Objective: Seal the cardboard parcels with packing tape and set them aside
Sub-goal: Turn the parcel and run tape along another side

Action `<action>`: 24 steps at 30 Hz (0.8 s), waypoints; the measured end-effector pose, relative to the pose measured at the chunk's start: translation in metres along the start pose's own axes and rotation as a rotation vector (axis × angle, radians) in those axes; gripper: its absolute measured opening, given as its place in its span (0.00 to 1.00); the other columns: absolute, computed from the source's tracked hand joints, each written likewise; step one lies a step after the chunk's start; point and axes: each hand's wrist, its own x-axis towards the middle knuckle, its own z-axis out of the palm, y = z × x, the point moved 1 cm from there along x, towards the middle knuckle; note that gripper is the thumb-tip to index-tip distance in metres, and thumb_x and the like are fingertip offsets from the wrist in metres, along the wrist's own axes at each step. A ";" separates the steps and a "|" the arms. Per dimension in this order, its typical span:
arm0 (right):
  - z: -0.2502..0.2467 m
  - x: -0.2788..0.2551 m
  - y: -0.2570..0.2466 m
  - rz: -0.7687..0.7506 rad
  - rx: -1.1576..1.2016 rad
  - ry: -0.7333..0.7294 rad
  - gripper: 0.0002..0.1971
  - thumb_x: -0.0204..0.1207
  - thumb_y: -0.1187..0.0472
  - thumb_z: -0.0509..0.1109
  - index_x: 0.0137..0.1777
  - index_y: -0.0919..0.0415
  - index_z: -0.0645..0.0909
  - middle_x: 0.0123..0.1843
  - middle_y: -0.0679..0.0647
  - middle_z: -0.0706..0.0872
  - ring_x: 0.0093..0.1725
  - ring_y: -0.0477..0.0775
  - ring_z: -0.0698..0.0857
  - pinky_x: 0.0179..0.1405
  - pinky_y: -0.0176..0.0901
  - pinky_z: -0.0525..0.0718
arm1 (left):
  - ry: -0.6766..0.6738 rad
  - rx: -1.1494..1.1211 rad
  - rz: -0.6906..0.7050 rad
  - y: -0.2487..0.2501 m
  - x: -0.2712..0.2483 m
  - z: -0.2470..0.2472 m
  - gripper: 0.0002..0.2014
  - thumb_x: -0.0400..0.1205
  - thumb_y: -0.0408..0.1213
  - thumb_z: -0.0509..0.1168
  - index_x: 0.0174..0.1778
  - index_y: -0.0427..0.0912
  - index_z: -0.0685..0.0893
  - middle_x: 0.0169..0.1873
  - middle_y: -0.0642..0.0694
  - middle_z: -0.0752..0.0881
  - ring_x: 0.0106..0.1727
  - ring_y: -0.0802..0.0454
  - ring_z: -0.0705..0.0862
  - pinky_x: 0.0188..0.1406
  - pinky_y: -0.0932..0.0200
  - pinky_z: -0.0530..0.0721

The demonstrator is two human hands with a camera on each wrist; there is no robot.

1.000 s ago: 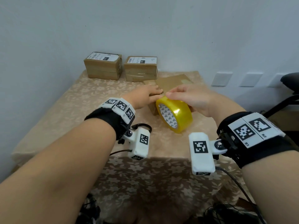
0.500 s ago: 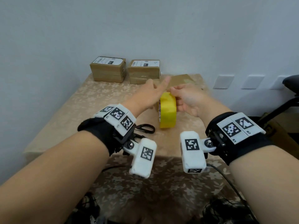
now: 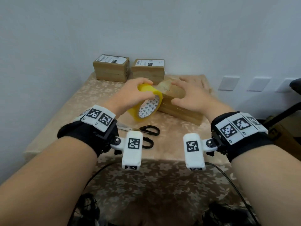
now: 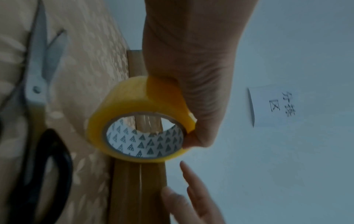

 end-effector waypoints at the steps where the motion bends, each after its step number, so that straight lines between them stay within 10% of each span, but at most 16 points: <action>1: 0.003 0.004 0.001 -0.012 -0.027 -0.033 0.34 0.74 0.44 0.68 0.80 0.40 0.62 0.85 0.51 0.57 0.84 0.59 0.51 0.79 0.64 0.36 | 0.000 -0.003 0.015 -0.001 0.002 -0.003 0.20 0.74 0.39 0.74 0.62 0.50 0.82 0.50 0.51 0.83 0.46 0.60 0.82 0.37 0.67 0.77; 6: 0.017 0.021 -0.004 -0.050 -0.226 -0.090 0.38 0.74 0.35 0.63 0.82 0.34 0.51 0.87 0.47 0.47 0.85 0.61 0.43 0.72 0.75 0.27 | -0.089 0.092 0.082 -0.005 0.010 -0.009 0.18 0.75 0.37 0.72 0.61 0.53 0.83 0.50 0.58 0.83 0.48 0.65 0.82 0.39 0.74 0.79; 13: 0.032 0.034 -0.010 0.103 -0.160 -0.275 0.32 0.82 0.40 0.53 0.84 0.38 0.46 0.87 0.47 0.46 0.85 0.64 0.43 0.76 0.78 0.37 | -0.086 0.283 0.090 -0.012 0.018 -0.009 0.22 0.77 0.41 0.67 0.68 0.52 0.78 0.59 0.52 0.81 0.61 0.52 0.79 0.59 0.55 0.78; 24: 0.042 0.036 -0.008 0.047 -0.167 -0.237 0.29 0.87 0.58 0.48 0.86 0.58 0.43 0.87 0.56 0.47 0.85 0.58 0.47 0.83 0.59 0.46 | 0.024 0.523 0.183 -0.008 0.031 0.005 0.23 0.80 0.55 0.64 0.69 0.49 0.78 0.64 0.48 0.82 0.63 0.49 0.79 0.51 0.61 0.72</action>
